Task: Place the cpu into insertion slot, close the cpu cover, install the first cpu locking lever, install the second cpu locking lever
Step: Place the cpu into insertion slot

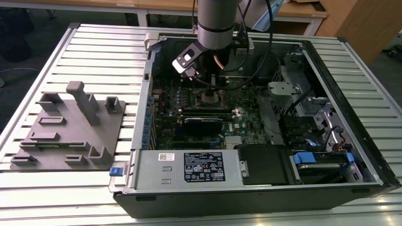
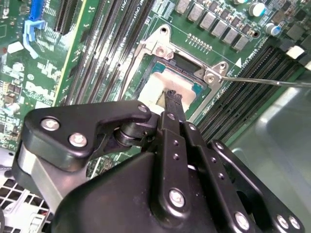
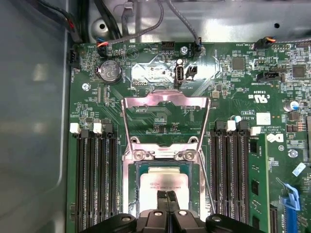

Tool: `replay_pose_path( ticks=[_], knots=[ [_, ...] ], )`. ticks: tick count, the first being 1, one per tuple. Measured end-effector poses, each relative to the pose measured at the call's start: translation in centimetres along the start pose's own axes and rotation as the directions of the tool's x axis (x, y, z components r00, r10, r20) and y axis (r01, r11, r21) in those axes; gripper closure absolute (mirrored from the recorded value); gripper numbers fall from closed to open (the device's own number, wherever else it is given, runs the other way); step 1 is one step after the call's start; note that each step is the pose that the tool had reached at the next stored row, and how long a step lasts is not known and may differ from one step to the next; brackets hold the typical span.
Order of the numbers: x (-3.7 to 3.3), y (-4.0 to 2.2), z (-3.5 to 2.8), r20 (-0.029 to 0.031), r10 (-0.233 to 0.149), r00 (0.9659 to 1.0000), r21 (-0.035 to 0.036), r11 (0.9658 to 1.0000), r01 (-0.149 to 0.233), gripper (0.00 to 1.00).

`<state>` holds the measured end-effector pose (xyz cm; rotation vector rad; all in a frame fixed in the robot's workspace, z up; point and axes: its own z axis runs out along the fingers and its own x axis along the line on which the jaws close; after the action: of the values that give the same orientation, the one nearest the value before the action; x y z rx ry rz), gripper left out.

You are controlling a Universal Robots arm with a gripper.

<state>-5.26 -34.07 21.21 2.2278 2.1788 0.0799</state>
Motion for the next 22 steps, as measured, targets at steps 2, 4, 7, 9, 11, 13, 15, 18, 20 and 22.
replay_pose_path(
  ticks=[2, 4, 7, 9, 11, 13, 15, 18, 20, 22],
  knots=[
    [0.00, 0.00, 0.00, -0.0003, 0.000, 1.0000, -0.0002, 1.0000, 0.000, 0.89],
    [0.00, 0.00, -0.02, -0.0001, 0.000, 1.0000, 0.0000, 1.0000, 0.000, 0.89],
    [0.00, 0.00, -0.03, -0.0001, 0.000, 1.0000, 0.0000, 1.0000, 0.000, 0.89],
    [0.00, 0.00, -0.11, 0.0003, 0.000, 1.0000, 0.0002, 1.0000, 0.000, 0.89],
    [0.01, 0.01, -0.13, -0.0002, 0.000, 1.0000, -0.0001, 1.0000, 0.000, 0.89],
    [0.01, 0.01, -0.14, -0.0002, 0.000, 1.0000, -0.0001, 1.0000, 0.000, 0.89],
    [0.00, 0.01, -0.21, 0.0003, 0.000, 1.0000, 0.0002, 1.0000, 0.000, 0.89],
    [0.01, 0.02, -0.27, -0.0002, 0.000, 1.0000, -0.0001, 1.0000, 0.000, 0.89],
    [0.00, 0.02, -0.35, 0.0002, 0.000, 1.0000, 0.0001, 1.0000, 0.000, 0.89],
    [0.01, 0.02, -0.41, 0.0000, 0.000, 1.0000, 0.0000, 1.0000, 0.000, 0.89]
  ],
)
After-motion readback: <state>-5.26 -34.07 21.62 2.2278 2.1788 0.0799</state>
